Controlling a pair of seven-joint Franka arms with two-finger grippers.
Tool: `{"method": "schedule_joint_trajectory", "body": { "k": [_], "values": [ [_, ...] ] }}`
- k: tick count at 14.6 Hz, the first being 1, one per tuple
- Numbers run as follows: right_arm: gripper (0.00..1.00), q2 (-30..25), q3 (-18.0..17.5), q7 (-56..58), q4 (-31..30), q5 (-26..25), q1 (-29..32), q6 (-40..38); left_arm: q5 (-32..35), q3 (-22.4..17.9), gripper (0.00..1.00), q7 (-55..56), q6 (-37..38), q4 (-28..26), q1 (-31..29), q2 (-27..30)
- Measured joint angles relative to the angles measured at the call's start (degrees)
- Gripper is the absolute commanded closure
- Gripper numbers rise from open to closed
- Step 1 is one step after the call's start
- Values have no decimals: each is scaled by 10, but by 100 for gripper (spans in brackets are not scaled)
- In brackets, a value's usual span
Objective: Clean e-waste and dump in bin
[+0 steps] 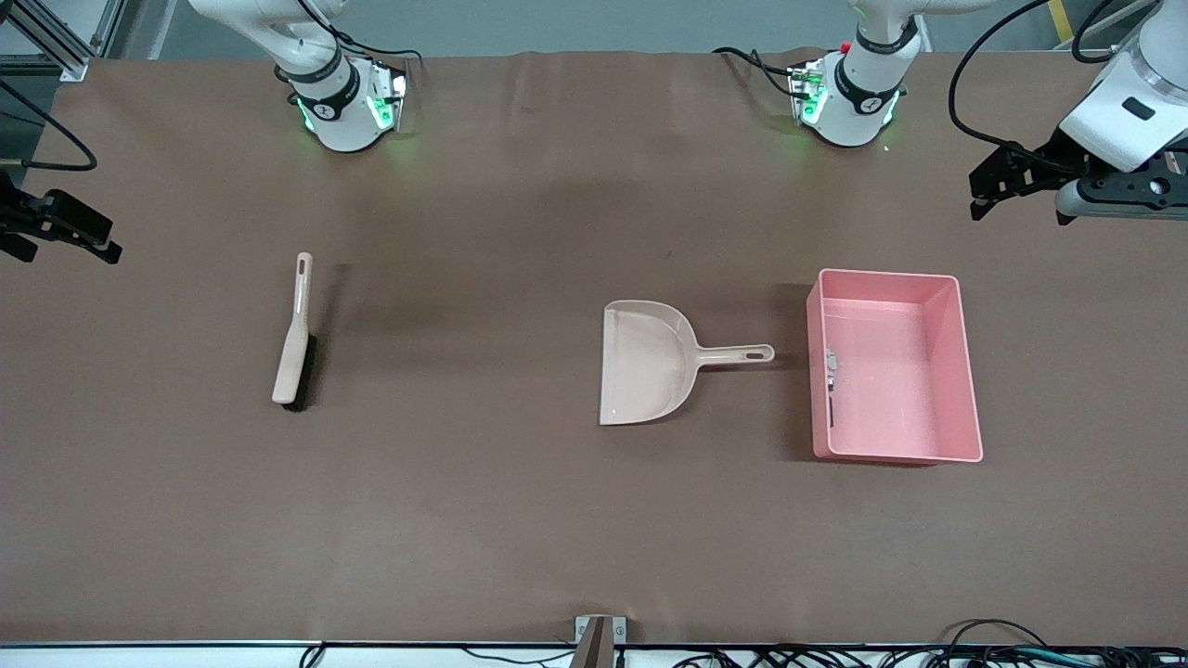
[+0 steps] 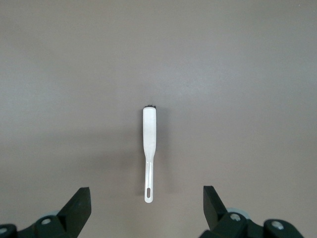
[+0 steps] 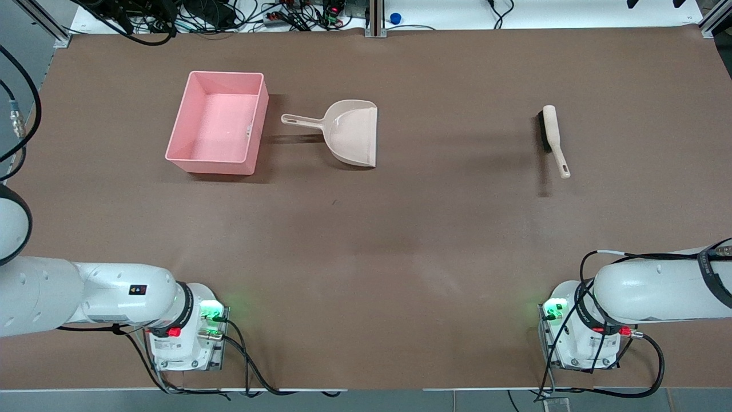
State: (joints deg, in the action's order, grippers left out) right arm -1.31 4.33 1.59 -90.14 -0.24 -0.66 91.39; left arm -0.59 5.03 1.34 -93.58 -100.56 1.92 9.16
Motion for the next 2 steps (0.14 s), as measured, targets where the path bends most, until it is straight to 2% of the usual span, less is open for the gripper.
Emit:
{"method": "schedule_joint_trajectory", "body": {
  "k": [2],
  "values": [
    [0,0,0,0,0,0,0,0,-4,0,0,0,0,0,0,0]
  ]
}}
